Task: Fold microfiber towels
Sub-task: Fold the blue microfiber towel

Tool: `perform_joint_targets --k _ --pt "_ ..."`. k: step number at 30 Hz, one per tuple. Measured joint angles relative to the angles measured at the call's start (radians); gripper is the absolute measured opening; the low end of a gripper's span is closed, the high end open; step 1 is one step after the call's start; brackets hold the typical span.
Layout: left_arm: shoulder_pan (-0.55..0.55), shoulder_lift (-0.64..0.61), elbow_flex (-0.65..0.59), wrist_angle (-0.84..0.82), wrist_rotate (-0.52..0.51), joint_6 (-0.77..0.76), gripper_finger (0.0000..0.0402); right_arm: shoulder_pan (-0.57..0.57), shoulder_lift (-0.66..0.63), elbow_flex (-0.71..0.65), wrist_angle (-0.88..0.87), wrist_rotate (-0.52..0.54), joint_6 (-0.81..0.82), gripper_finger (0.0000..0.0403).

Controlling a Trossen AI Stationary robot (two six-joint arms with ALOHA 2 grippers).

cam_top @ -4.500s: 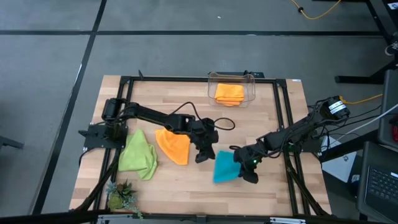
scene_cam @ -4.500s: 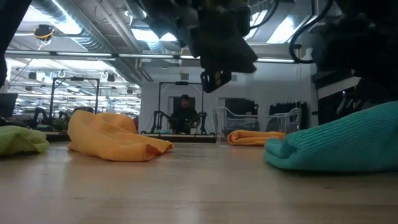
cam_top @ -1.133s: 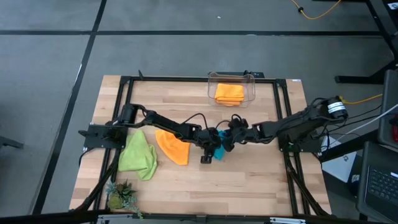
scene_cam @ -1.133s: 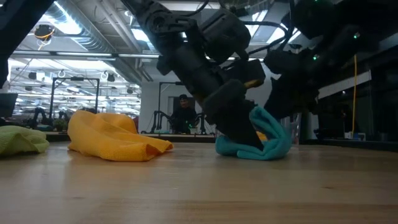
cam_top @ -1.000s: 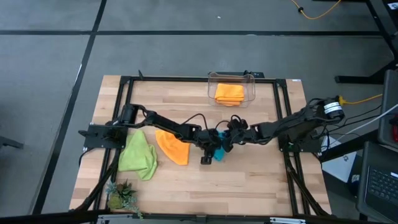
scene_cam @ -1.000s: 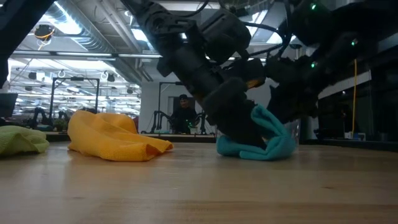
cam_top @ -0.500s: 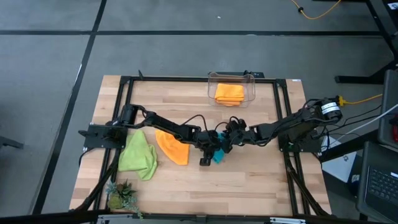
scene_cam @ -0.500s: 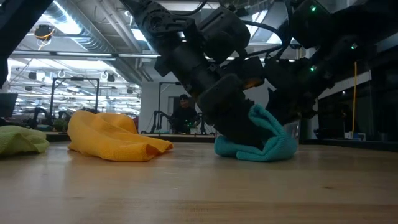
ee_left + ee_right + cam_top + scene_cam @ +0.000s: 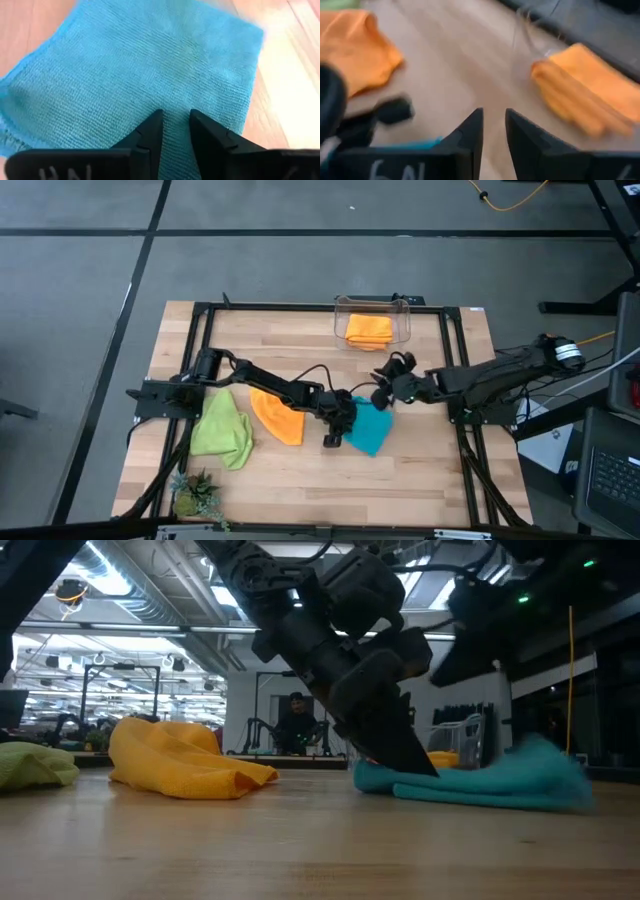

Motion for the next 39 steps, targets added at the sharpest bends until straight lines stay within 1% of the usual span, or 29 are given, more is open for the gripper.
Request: perform_joint_targets --k 3,7,9,10,12,15,20,22,26,29,32,39 --pt "0.0 0.0 -0.001 0.0 -0.003 0.0 0.0092 0.0 -0.08 0.0 -0.186 -0.137 0.138 0.0084" --pt "0.0 0.0 -0.002 -0.001 -0.004 -0.003 0.0092 0.038 -0.138 0.0 -0.441 -0.311 0.319 0.0084" --pt "0.0 0.0 -0.002 -0.001 -0.004 -0.004 0.0092 0.077 -0.136 -0.003 -0.517 -0.367 0.361 0.0084" --pt "0.001 0.0 -0.002 -0.001 -0.004 -0.004 0.0092 0.103 -0.13 -0.007 -0.522 -0.382 0.373 0.0084" --pt "0.001 0.0 -0.002 0.001 -0.004 -0.004 0.0092 0.161 -0.115 -0.019 -0.485 -0.403 0.387 0.0084" --pt "0.001 0.0 -0.002 0.015 -0.006 0.001 0.0092 0.243 -0.087 -0.049 -0.402 -0.407 0.387 0.0084" --pt "0.003 -0.021 -0.004 0.021 -0.022 0.038 0.0092 0.347 -0.014 -0.116 -0.198 -0.411 0.391 0.0084" --pt "0.003 -0.035 -0.003 0.02 -0.042 0.054 0.0092 0.375 0.023 -0.139 -0.131 -0.437 0.395 0.0084" --pt "0.009 -0.043 -0.003 0.018 -0.097 0.104 0.0092 0.414 0.108 -0.157 -0.071 -0.454 0.44 0.0084" --pt "0.027 -0.042 -0.003 0.012 -0.091 0.12 0.0092 0.429 0.176 -0.153 -0.042 -0.443 0.445 0.0084" --pt "0.044 -0.028 -0.005 -0.015 -0.086 0.108 0.0092 0.444 0.239 -0.134 -0.021 -0.408 0.447 0.0084" --pt "0.047 -0.022 -0.003 -0.018 -0.084 0.108 0.0092 0.454 0.309 -0.091 0.002 -0.344 0.408 0.0084"
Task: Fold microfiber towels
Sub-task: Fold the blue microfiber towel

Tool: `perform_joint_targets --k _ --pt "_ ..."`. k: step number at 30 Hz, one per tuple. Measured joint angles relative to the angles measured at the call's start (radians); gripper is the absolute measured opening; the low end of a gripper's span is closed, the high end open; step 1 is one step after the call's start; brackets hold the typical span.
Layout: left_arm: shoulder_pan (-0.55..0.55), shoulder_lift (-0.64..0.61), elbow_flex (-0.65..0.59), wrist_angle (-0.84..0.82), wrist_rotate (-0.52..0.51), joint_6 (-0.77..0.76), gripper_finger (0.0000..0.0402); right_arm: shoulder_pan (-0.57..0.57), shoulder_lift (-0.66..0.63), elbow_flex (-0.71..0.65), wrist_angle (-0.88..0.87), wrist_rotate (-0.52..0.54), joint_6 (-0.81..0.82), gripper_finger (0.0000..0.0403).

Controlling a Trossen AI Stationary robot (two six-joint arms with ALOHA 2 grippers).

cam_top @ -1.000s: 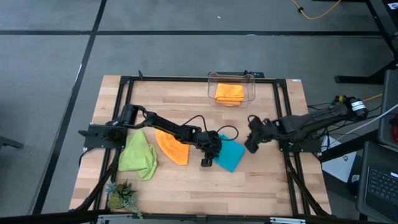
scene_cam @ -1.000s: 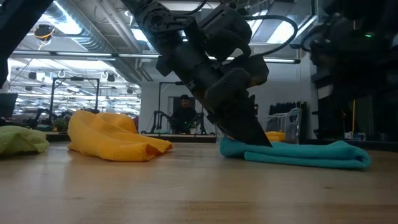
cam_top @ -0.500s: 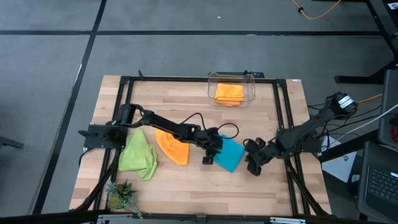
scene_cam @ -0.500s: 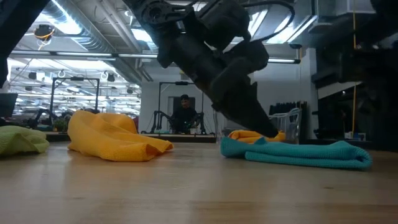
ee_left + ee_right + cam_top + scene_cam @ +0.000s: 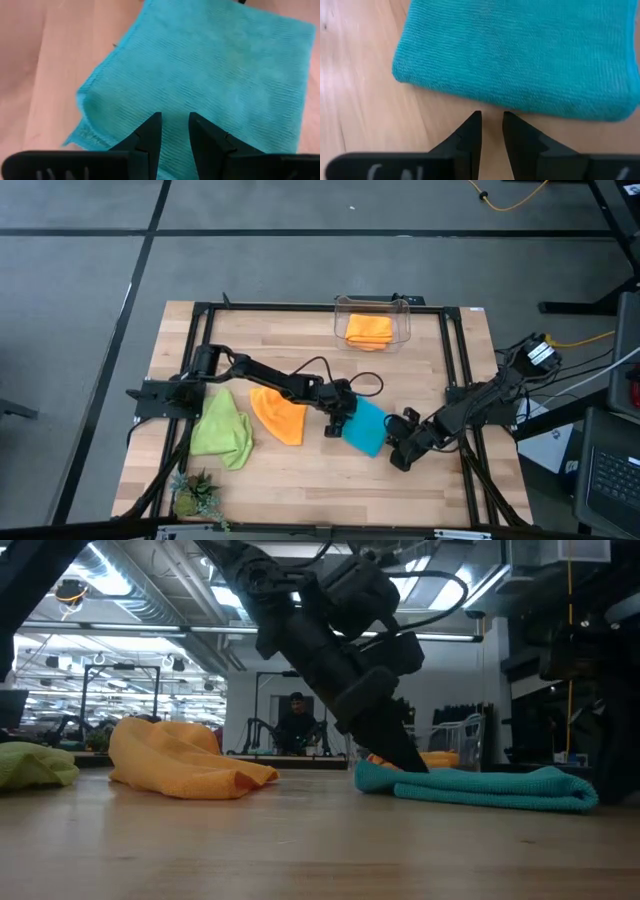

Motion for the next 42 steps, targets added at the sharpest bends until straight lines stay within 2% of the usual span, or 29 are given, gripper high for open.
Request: perform_joint_targets --k 9,18,30,42 --pt "-0.021 0.0 0.0 -0.003 0.001 0.001 0.0092 -0.002 0.069 0.002 0.093 0.125 -0.041 0.0083" --pt "-0.022 0.013 0.001 -0.024 0.001 0.0 0.0092 -0.008 0.093 -0.008 0.131 0.336 -0.053 0.0084" --pt "-0.021 0.073 0.006 0.014 0.032 -0.03 0.0092 -0.057 0.135 -0.006 0.282 0.345 -0.189 0.0084" --pt "-0.022 0.068 0.002 0.021 0.033 -0.034 0.0092 -0.094 0.119 0.08 0.294 0.407 -0.365 0.0084"
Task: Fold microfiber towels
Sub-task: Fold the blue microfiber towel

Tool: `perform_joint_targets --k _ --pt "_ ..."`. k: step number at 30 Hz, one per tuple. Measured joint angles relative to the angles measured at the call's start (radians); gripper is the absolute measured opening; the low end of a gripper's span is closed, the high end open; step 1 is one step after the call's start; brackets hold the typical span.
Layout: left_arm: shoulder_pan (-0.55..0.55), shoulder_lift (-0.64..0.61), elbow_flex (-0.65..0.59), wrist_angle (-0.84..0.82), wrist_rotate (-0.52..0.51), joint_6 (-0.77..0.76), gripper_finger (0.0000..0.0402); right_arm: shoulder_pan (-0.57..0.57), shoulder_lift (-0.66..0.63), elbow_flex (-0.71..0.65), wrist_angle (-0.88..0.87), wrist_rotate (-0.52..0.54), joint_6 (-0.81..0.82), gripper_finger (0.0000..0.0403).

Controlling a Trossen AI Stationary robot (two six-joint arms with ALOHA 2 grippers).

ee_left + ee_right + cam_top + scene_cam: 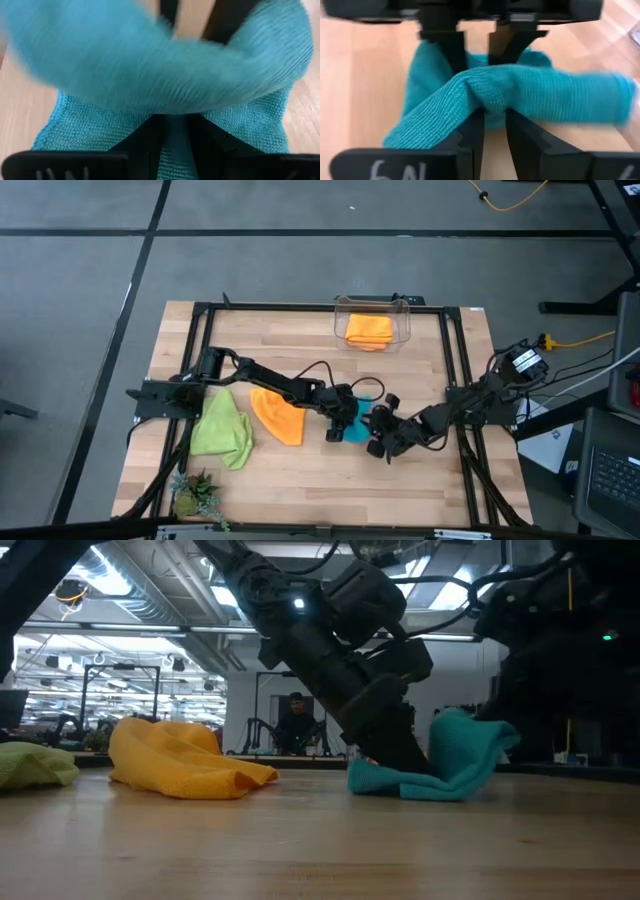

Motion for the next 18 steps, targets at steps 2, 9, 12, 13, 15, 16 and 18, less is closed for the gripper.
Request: perform_joint_targets --k 2,9,12,13,15,16,18 --pt "-0.001 0.0 -0.001 0.001 0.001 0.0 0.0092 -0.019 0.0 0.0 -0.001 -0.002 0.005 0.0084" --pt "-0.001 0.0 -0.003 0.012 0.003 0.0 0.0092 -0.062 -0.001 0.001 0.096 -0.067 -0.054 0.0084" --pt "-0.003 0.0 -0.002 0.035 -0.004 0.0 0.0092 -0.071 -0.002 0.001 0.116 -0.113 -0.076 0.0084" --pt "-0.004 0.0 -0.003 0.046 -0.01 0.0 0.0092 -0.076 -0.002 0.001 0.115 -0.126 -0.075 0.0084" --pt "-0.004 0.003 -0.004 0.089 -0.009 -0.001 0.0092 -0.083 0.008 0.002 0.117 -0.141 -0.073 0.0084" --pt "-0.004 0.004 -0.006 0.109 -0.01 0.0 0.0092 -0.086 0.016 0.002 0.117 -0.15 -0.073 0.0084" --pt "-0.006 0.005 -0.009 0.132 -0.009 0.0 0.0092 -0.091 0.038 0.003 0.122 -0.156 -0.063 0.0084"
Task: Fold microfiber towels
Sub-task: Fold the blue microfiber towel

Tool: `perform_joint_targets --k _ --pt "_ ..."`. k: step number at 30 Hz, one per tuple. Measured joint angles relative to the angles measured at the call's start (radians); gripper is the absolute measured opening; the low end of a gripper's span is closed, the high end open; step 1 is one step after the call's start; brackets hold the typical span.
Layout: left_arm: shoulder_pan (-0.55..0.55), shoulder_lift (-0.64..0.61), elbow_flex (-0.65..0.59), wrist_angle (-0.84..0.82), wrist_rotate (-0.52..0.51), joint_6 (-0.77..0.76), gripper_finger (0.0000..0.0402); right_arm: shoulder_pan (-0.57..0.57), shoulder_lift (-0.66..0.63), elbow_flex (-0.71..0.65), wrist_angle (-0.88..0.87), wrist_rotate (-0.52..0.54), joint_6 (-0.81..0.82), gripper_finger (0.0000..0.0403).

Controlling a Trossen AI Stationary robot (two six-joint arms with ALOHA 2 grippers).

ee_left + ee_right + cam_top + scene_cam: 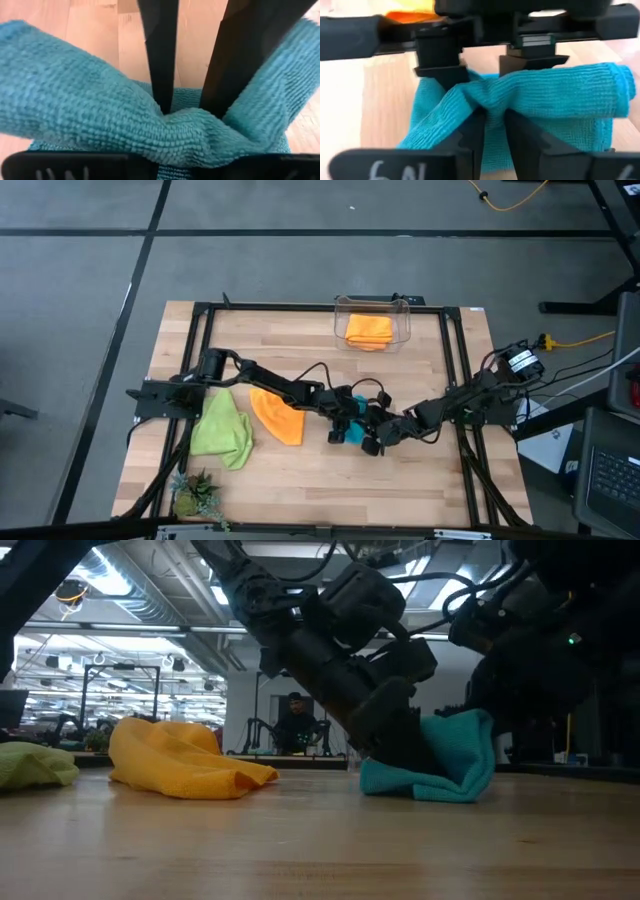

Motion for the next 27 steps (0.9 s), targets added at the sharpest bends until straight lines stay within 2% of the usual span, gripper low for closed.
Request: perform_joint_targets --k 17,22,27 --pt "-0.038 -0.009 0.0 0.005 -0.038 -0.062 0.0092 0.001 0.067 0.003 -0.017 0.013 0.054 0.0083" --pt "-0.047 -0.018 0.001 -0.015 -0.046 -0.083 0.0092 -0.005 0.067 0.004 -0.018 -0.019 0.07 0.0083" --pt "-0.055 -0.067 0.002 -0.112 -0.037 -0.118 0.0092 -0.026 0.086 -0.002 -0.016 -0.139 0.068 0.0084"
